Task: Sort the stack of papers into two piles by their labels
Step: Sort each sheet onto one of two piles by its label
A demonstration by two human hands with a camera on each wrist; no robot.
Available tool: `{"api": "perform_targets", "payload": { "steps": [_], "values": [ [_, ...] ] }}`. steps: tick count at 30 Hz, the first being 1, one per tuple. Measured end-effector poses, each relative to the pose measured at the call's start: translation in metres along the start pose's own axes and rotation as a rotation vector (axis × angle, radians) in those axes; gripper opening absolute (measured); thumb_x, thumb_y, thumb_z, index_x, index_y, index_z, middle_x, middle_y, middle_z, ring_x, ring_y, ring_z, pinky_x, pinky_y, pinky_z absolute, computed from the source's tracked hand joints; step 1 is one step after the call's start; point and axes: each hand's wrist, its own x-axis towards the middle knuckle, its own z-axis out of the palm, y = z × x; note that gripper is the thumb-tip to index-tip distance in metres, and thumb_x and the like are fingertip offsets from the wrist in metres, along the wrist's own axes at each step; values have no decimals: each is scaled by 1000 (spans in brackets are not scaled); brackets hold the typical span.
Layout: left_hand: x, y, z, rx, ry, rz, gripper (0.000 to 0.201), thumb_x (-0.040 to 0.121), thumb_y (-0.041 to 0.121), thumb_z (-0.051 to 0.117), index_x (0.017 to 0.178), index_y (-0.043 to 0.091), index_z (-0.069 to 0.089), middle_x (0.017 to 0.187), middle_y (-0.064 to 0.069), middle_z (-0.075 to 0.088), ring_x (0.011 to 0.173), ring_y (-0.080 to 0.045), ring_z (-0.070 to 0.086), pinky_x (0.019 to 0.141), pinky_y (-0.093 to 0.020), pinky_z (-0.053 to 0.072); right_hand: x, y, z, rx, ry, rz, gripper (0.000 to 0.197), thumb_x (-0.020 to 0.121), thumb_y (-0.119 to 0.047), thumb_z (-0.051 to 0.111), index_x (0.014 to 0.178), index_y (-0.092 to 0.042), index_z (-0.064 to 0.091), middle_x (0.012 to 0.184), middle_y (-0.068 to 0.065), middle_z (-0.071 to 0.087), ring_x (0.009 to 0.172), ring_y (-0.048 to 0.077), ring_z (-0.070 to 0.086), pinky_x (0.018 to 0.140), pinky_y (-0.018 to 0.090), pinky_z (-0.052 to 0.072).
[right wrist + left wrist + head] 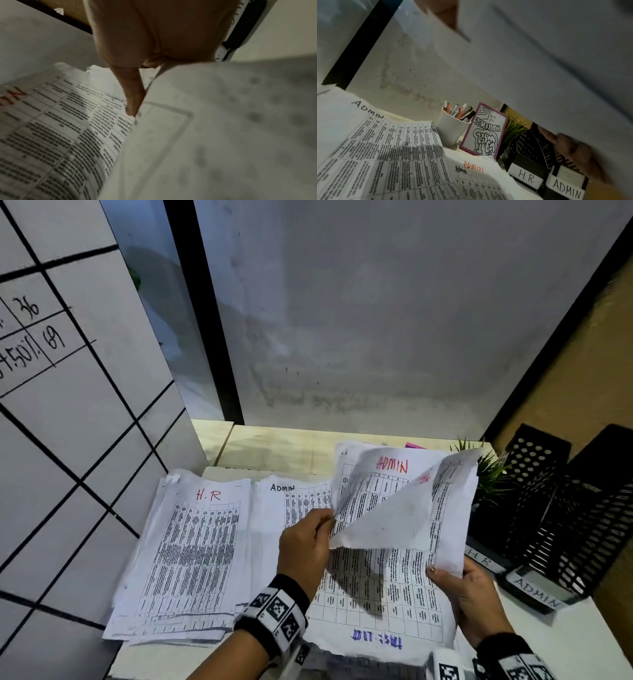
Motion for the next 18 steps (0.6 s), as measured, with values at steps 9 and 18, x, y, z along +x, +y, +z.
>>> {"api": "perform_targets", "payload": {
  "steps": [9, 18],
  "values": [
    [-21, 5, -10, -45, -132, 275, 21, 94, 22, 49, 106, 21, 66, 130, 6, 60, 122, -11, 54, 102, -30, 46, 1, 7, -5, -9, 47, -26, 55, 48, -14, 85, 97, 0, 66, 86, 16, 76, 65, 25, 72, 56, 33, 59],
    [-26, 21, -19, -154, -199, -8, 31, 88, 10, 65, 88, 28, 41, 114, 14, 66, 103, -3, 65, 82, -20, 55, -2, 3, -5, -15, 5, 11, 34, 75, 15, 59, 109, 6, 61, 89, 22, 74, 66, 29, 71, 54, 35, 59]
  ]
}}
